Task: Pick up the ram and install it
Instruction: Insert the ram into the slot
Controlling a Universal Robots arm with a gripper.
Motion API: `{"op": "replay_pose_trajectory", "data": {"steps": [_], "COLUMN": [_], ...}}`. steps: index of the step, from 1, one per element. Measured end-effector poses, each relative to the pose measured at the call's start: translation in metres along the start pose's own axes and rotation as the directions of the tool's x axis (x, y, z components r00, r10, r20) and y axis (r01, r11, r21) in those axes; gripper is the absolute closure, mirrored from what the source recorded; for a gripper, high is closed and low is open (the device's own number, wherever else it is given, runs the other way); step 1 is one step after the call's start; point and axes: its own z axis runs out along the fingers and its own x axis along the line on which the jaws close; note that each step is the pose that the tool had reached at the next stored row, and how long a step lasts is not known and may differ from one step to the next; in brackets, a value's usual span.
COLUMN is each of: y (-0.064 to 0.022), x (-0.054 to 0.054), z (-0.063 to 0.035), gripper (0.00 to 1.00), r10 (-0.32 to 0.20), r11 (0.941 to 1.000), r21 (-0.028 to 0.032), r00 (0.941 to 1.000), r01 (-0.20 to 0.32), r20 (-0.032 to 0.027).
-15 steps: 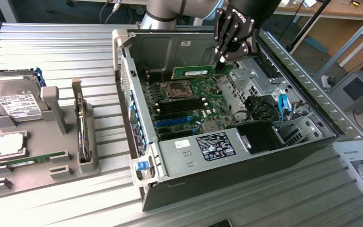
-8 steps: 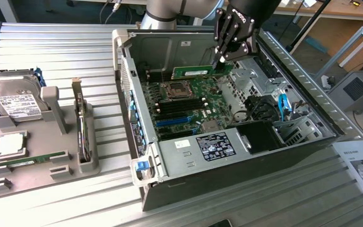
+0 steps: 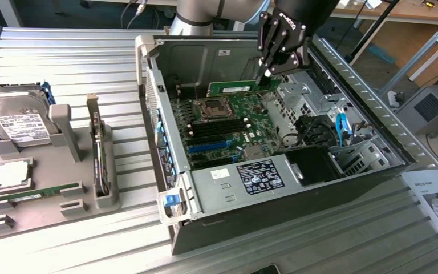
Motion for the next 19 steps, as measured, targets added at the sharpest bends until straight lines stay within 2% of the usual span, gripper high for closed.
{"op": "replay_pose_trajectory", "data": {"steps": [13,19], "y": [-0.0011,-0.0012], "x": [0.001,0.001], "z": [0.0239,0.025], "gripper": [0.88,0.88], "r10": [-0.001,-0.001], "r11": [1.0,1.0], "r21": [0.0,0.0], "r00": [1.0,1.0], "r01": [0.001,0.001], "r20": [-0.0001,-0.0002]}}
